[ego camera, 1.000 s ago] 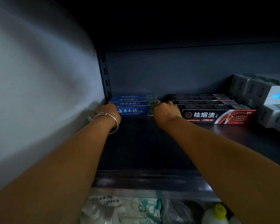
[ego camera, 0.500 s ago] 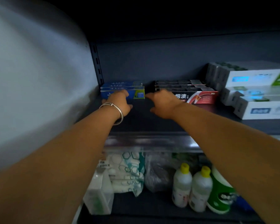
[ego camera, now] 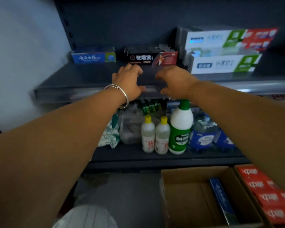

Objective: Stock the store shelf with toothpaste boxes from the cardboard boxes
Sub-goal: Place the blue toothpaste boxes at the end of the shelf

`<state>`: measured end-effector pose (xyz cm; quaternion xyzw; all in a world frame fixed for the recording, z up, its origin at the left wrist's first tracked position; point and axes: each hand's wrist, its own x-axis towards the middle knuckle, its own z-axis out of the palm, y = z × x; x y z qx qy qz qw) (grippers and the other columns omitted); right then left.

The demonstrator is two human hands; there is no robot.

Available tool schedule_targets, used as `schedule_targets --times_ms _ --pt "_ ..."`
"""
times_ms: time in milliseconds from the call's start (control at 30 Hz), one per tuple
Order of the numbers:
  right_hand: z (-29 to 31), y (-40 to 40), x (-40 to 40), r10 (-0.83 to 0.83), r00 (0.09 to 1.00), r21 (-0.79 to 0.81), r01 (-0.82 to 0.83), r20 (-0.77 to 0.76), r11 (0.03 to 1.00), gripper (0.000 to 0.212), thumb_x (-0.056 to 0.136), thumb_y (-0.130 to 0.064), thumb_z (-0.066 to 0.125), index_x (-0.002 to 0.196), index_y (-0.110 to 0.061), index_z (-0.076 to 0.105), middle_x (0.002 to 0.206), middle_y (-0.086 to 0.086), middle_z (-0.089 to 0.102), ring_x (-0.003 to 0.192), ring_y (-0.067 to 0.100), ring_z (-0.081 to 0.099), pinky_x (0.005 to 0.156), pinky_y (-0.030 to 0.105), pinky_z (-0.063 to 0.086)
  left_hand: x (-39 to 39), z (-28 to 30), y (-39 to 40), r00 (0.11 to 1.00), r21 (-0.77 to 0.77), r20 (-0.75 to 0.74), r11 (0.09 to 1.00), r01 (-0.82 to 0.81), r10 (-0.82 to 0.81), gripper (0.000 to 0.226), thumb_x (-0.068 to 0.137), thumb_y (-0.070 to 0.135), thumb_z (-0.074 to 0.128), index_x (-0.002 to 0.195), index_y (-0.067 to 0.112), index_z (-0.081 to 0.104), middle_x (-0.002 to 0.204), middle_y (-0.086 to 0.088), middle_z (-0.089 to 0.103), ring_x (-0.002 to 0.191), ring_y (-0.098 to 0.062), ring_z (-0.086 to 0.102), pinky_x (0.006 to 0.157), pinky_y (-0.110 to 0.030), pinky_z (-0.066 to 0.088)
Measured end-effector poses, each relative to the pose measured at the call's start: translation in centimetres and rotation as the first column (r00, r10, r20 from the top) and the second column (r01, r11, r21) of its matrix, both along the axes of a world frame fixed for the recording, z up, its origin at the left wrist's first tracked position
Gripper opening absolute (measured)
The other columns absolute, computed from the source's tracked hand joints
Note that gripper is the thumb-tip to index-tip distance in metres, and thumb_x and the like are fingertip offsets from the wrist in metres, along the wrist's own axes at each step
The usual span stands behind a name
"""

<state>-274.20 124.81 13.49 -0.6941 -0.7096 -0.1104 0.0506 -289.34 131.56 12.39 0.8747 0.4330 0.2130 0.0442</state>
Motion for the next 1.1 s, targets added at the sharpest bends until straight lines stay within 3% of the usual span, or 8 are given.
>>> schedule_targets --times_ms 167,533,667,767,1100 --pt "-3.7 -5.9 4.0 -0.066 0.998 -0.102 0.064 -0.018 0.993 0.05 0.083 -0.02 0.066 0.128 -0.009 0.05 0.128 0.015 0.05 0.117 0.031 0.048 0.093 0.036 0.041 4.0 -4.9 -4.9 0.991 0.02 -0.001 0.991 0.133 -0.133 0.049 0.08 0.026 0.068 0.123 0.017 0.048 0.125 -0.005 0.048 0.12 -0.025 0.042 0.094 -0.036 0.033" --pt "-15.4 -16.3 13.0 -0.285 0.953 -0.357 0.233 -0.1 0.905 0.045 0.088 -0.022 0.063 0.129 -0.012 0.047 0.132 0.01 0.048 0.117 0.027 0.048 0.091 0.035 0.041 13.8 -18.0 -13.0 0.921 -0.208 -0.139 0.92 0.332 -0.364 0.051 0.078 0.025 0.069 0.124 0.018 0.047 0.126 -0.005 0.046 0.119 -0.025 0.043 0.093 -0.034 0.032" --pt "-20.7 -17.8 15.0 -0.343 0.934 -0.468 0.259 -0.102 0.845 0.047 0.09 -0.025 0.059 0.132 -0.01 0.045 0.133 0.012 0.047 0.119 0.029 0.047 0.097 0.04 0.043 16.2 -22.9 -14.4 0.872 -0.298 -0.219 0.881 0.367 -0.437 0.053 0.08 0.026 0.068 0.127 0.019 0.045 0.128 -0.003 0.043 0.119 -0.024 0.043 0.092 -0.035 0.033" --pt "-24.7 -18.3 16.0 -0.404 0.907 -0.541 0.28 -0.121 0.793 0.045 0.09 -0.025 0.058 0.131 -0.011 0.046 0.134 0.012 0.047 0.12 0.028 0.048 0.096 0.037 0.043 17.6 -26.2 -14.8 0.834 -0.36 -0.255 0.849 0.387 -0.489 0.053 0.082 0.021 0.066 0.129 0.02 0.042 0.129 -0.003 0.041 0.119 -0.024 0.043 0.092 -0.035 0.033" --pt "-34.2 -17.2 17.4 -0.527 0.823 -0.641 0.29 -0.212 0.71 0.038 0.086 -0.031 0.062 0.121 -0.016 0.06 0.125 0.008 0.059 0.111 0.026 0.058 0.095 0.038 0.048 20.9 -33.8 -15.0 0.785 -0.56 -0.209 0.729 0.393 -0.583 0.057 0.081 0.017 0.069 0.131 0.014 0.043 0.131 -0.007 0.039 0.117 -0.024 0.046 0.1 -0.04 0.04"
